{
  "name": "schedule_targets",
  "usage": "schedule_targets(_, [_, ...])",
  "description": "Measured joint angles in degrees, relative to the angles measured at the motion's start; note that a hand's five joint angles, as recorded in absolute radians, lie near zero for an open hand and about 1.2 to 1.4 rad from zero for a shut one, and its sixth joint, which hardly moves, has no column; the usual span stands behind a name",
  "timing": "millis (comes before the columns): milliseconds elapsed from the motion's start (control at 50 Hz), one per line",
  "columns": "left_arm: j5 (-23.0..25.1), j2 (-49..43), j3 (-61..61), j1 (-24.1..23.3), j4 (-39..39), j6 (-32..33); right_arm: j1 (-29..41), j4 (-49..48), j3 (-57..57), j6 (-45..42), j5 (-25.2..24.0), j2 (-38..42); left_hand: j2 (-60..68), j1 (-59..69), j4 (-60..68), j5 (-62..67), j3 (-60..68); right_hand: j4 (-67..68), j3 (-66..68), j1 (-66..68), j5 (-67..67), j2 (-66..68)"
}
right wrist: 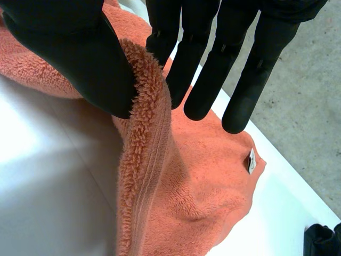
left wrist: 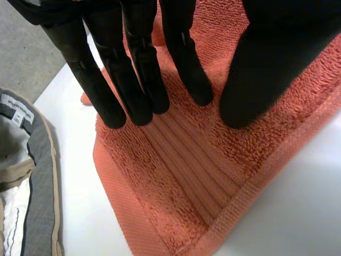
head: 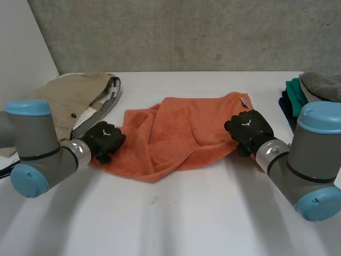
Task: Fold the laundry.
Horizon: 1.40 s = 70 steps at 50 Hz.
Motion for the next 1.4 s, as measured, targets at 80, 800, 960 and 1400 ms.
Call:
schedule_targets(80, [-0.4,-0.7,1.0,-0.7,0.0,-0.2,-0.3,0.0,0.0,0.1,0.0,-0.1,8.8,7.3,8.8,8.1,8.7,0.0,0.0,0.0,0.0,0.0])
schedule_targets(800, [-0.7,-1.3,0.8,0.0,-2.8,3.4,-0.4,0.3,0.0,-0.1,0.0,-0.4,-18.2,-18.0,-18.7,-20.0,-18.0,0.0,0.0,0.0,0.0,0.0])
schedule_targets(960, [-0.9,-2.7,4.9,-1.5,-1.6,2.0,-0.5,0.0,0.0,0.0,0.0,-0.4,-1.4,-2.2,-1.6,-18.5,-1.5,0.0,0.0,0.0,0.0,0.0])
schedule_targets(1400, [-3.6,0.9,8.4,-3.9,-3.2,-1.3,-1.5,2.4,-0.4,-0.8,-0.3,-2.7,9.0,7.8,9.1,-18.5,8.9,0.0,0.0,0.0,0.0,0.0])
